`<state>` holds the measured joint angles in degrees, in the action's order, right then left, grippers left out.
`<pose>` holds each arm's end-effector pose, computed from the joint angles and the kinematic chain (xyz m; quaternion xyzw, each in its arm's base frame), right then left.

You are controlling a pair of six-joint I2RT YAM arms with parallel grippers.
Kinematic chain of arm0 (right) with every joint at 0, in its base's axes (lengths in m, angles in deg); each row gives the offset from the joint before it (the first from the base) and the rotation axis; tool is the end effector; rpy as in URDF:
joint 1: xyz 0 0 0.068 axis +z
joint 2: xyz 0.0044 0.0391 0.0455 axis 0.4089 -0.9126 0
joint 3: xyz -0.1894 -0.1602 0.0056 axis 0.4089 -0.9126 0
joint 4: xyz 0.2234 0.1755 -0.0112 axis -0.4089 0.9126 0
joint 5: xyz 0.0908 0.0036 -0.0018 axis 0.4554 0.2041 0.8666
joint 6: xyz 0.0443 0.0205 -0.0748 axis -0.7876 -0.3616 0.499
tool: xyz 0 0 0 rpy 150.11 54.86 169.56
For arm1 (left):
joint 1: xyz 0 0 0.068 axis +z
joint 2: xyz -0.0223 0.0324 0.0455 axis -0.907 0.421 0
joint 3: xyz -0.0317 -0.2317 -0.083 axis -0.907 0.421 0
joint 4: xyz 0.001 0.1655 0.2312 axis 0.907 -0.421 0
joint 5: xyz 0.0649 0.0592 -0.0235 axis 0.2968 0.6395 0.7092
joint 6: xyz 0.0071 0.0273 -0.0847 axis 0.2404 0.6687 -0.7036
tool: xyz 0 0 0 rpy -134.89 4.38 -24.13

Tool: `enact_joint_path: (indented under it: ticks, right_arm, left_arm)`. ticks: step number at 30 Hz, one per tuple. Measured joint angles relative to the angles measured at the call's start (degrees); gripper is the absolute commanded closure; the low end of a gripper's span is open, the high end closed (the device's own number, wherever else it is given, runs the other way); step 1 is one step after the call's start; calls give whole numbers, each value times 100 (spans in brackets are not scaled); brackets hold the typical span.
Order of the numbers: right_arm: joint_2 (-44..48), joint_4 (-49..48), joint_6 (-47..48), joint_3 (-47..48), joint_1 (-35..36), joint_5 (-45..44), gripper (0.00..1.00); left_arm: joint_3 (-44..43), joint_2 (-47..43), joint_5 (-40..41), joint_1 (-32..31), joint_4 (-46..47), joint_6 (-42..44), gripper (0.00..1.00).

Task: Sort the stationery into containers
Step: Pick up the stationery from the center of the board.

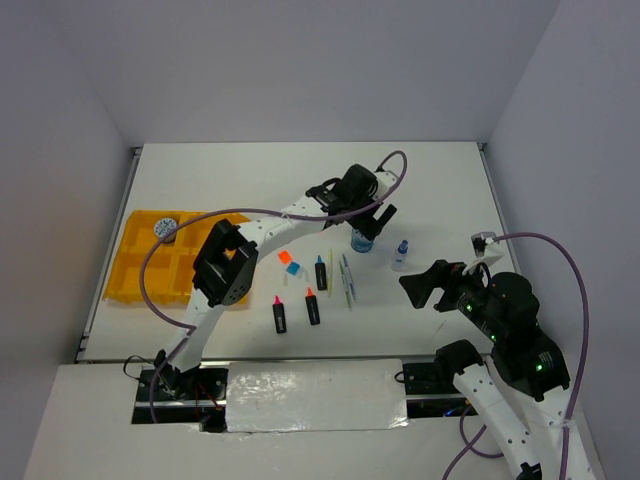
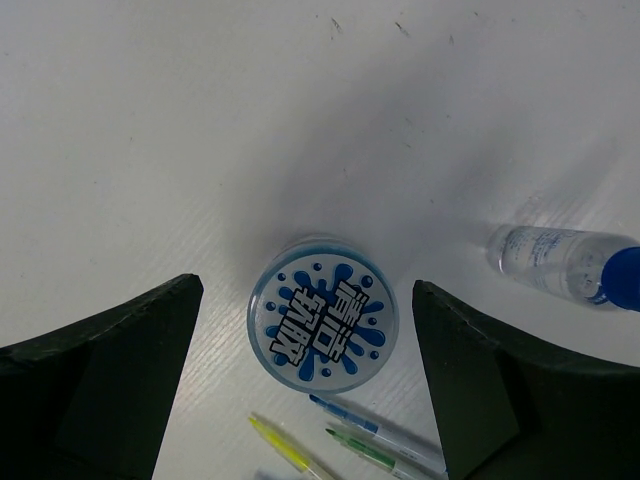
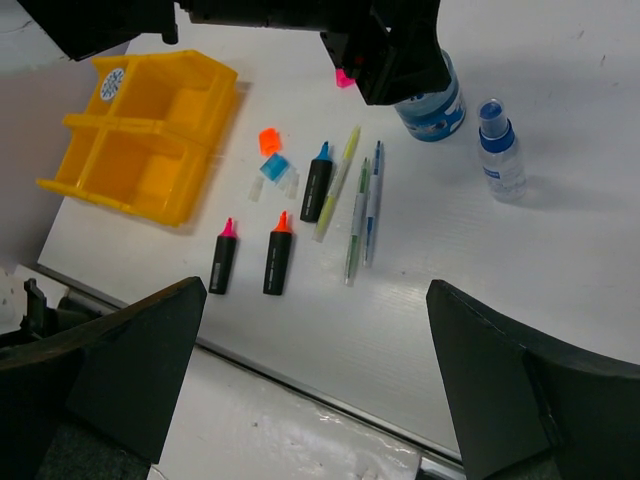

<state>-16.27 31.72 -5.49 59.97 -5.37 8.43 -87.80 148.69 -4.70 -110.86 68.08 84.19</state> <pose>0.1333 0.0584 0.3210 -0.0048 0.8076 0.2747 0.5218 0.3928 -0.4056 0.1877 0.3291 0.8349 -0.1905 0.3980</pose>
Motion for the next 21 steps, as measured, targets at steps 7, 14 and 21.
enact_joint_path:
  ticks: [7,14,21]
  right_arm:
    - [0,-31,-2,-138,0,48,0]
    - [-7,-46,-2,-188,0,85,0]
    - [-17,-74,-4,-195,0,103,0]
  left_arm:
    - [28,365,-15,4,94,-20,3]
    - [48,492,-28,4,101,-144,75]
    - [142,258,251,9,46,-317,95]
